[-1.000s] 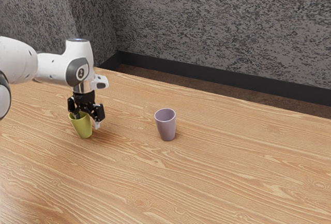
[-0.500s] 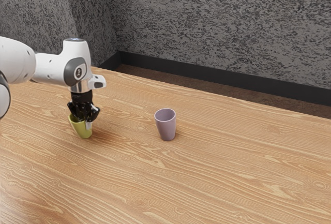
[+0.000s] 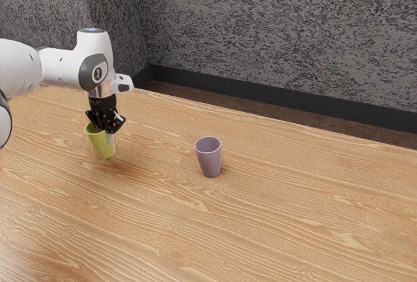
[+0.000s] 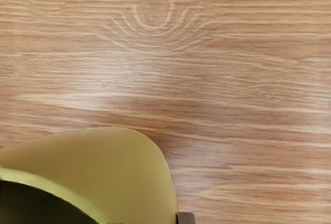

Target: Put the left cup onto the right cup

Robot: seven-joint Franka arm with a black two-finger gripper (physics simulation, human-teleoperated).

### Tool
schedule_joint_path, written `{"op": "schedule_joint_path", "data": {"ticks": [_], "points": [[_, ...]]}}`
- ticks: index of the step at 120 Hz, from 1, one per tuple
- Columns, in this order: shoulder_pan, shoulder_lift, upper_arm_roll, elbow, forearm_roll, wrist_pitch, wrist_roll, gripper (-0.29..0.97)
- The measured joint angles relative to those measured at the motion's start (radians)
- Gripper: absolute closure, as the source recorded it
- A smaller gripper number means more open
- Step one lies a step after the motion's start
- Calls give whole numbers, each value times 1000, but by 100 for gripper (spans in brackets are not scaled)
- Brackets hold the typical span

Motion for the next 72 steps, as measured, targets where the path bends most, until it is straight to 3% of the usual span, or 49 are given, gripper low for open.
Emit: {"op": "schedule_joint_path", "data": {"ticks": [45,72], "points": [[-40,6,-10,152,12,-77,11,78],[-43,11,-73,196,4,-119,8,79]]}}
